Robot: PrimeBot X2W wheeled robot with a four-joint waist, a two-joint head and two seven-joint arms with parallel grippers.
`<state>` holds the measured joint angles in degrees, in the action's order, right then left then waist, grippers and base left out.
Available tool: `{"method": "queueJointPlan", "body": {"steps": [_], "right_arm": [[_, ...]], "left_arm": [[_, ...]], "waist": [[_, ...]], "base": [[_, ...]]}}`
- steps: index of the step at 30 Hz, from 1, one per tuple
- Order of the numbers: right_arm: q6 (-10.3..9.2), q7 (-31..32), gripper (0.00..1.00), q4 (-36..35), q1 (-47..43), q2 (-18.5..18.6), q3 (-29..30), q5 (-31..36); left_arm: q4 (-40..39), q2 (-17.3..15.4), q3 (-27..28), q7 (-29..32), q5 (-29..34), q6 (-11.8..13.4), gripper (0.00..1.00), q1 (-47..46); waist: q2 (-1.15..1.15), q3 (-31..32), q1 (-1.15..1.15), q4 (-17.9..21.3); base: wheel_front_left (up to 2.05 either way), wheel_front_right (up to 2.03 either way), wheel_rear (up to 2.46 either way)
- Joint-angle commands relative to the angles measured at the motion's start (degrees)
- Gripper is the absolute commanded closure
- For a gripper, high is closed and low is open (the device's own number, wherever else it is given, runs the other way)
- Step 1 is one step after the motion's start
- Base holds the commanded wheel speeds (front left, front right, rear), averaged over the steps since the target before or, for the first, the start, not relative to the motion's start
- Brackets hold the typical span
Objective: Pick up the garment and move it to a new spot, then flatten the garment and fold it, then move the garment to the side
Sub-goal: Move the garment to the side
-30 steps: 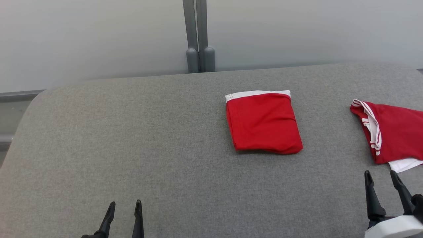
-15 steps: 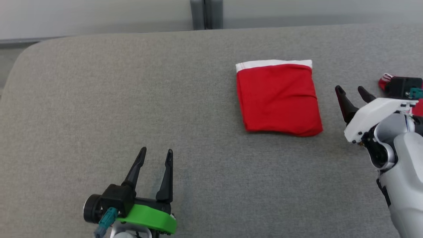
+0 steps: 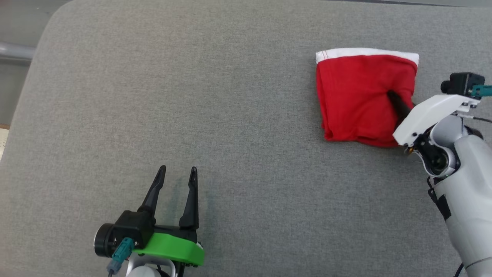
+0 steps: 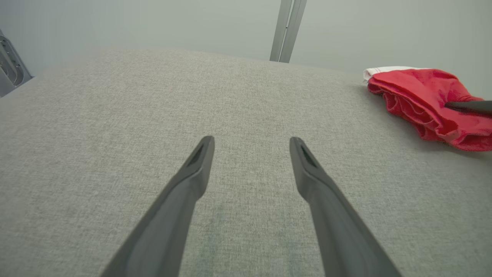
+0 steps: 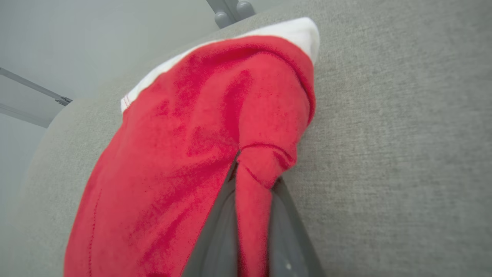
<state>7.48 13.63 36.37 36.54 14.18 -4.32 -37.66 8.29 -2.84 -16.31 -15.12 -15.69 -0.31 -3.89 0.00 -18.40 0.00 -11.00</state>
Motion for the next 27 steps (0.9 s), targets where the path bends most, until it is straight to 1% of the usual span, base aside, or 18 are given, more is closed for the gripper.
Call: {"method": "queueJointPlan", "body": {"steps": [1, 2, 4, 7, 9, 10, 12, 13, 14, 16, 17, 18, 20, 22, 25, 27], "right_arm": [[0.02, -0.3, 1.00, -2.4, -0.5, 2.1, 0.2, -1.5], [0.01, 0.0, 1.00, -4.0, -0.9, 3.4, 0.0, -2.2], [-0.01, 1.2, 1.00, -7.6, -2.0, 7.5, 0.7, -3.4], [0.02, 4.5, 1.00, -12.6, -4.1, 13.6, 3.7, -5.0], [0.02, 7.4, 1.00, -14.1, -5.8, 17.9, 6.4, -5.4], [0.02, 8.7, 1.00, -14.5, -6.5, 19.4, 7.5, -5.4], [0.02, 11.8, 1.00, -14.2, -7.6, 21.3, 10.2, -6.3], [0.02, 13.0, 1.00, -13.6, -7.9, 22.7, 11.2, -5.2], [0.01, 13.7, 1.00, -12.7, -7.8, 23.2, 12.0, -4.7], [0.01, 14.4, 1.00, -9.8, -6.6, 22.9, 13.3, -2.6], [0.01, 13.6, 0.64, -8.0, -5.7, 22.8, 13.6, -0.3], [0.01, 12.6, 0.00, -6.4, -4.9, 22.8, 14.1, 1.7], [0.01, 10.1, 0.00, -3.1, -3.7, 22.7, 14.0, 6.9], [0.01, 5.7, 0.00, -1.2, -2.3, 22.7, 14.7, 11.9], [-0.01, -3.1, 0.00, -0.7, -1.6, 21.9, 15.5, 17.4], [-0.01, -8.3, 0.00, -1.9, -2.4, 20.7, 16.3, 20.0]], "left_arm": [[0.0, -0.1, 0.5, 0.0, -0.4, 0.1, 0.00, -0.1], [0.1, -0.1, 0.9, 0.0, 0.2, 0.0, 0.00, -0.1], [0.1, -0.1, 1.3, 0.0, 0.9, -0.3, 0.00, -0.7], [-0.5, -0.1, 1.9, 0.0, 1.7, -1.0, 0.00, -2.3], [-0.9, -0.2, 2.2, 0.0, 1.0, -1.5, 0.00, -2.8], [-0.9, -0.2, 2.3, 0.0, 1.0, -1.8, 0.00, -3.0], [-0.9, -0.2, 2.4, 0.0, 1.8, -2.2, 0.00, -4.0], [-0.8, -0.2, 2.7, 0.0, 2.0, -2.4, 0.00, -4.2], [-0.5, -0.2, 2.9, 0.0, 2.5, -2.6, 0.00, -4.3], [0.2, -0.2, 3.4, 0.0, 3.1, -2.9, 0.00, -4.3], [0.6, -0.2, 3.5, 0.0, 3.4, -3.2, 0.00, -4.3], [0.7, -0.2, 3.6, 0.0, 3.5, -3.3, 0.00, -4.5], [1.2, -0.2, 3.4, 0.0, 3.5, -3.4, 0.00, -4.8], [1.7, -0.2, 3.2, 0.0, 2.8, -3.2, 0.00, -4.8], [1.8, -0.2, 3.1, 0.0, 1.6, -1.9, 0.00, -4.4], [2.1, -0.2, 3.4, 0.0, 0.4, -1.2, 0.00, -3.0]], "waist": [[0.00, -0.6, 0.00, 4.2], [0.00, -0.7, 0.00, 5.4], [0.00, -1.5, 0.00, 7.7], [0.00, -2.8, 0.00, 10.3], [0.00, -3.8, 0.00, 11.4], [0.00, -4.1, 0.00, 11.8], [0.00, -4.9, 0.00, 12.4], [0.00, -5.2, 0.00, 12.6], [0.00, -5.5, 0.00, 12.8], [0.00, -5.7, 0.00, 13.3], [0.00, -5.9, 0.00, 13.5], [0.00, -5.9, 0.00, 13.5], [0.00, -5.9, 0.00, 13.3], [0.00, -5.5, 0.00, 12.9], [0.00, -4.3, 0.00, 12.3], [0.00, -2.8, 0.00, 12.1]], "base": [[0.00, 0.00, 0.00], [0.00, 0.00, 0.00], [0.00, 0.00, 0.00], [0.00, 0.00, 0.00], [0.00, 0.00, 0.00], [0.00, 0.00, 0.00], [0.00, 0.00, 0.00], [0.00, 0.00, 0.00], [0.00, 0.00, 0.00], [0.00, 0.00, 0.00], [0.00, 0.00, 0.00], [0.00, 0.00, 0.00], [0.00, 0.00, 0.00], [0.00, 0.00, 0.00], [0.00, 0.00, 0.00], [0.00, 0.00, 0.00]]}}
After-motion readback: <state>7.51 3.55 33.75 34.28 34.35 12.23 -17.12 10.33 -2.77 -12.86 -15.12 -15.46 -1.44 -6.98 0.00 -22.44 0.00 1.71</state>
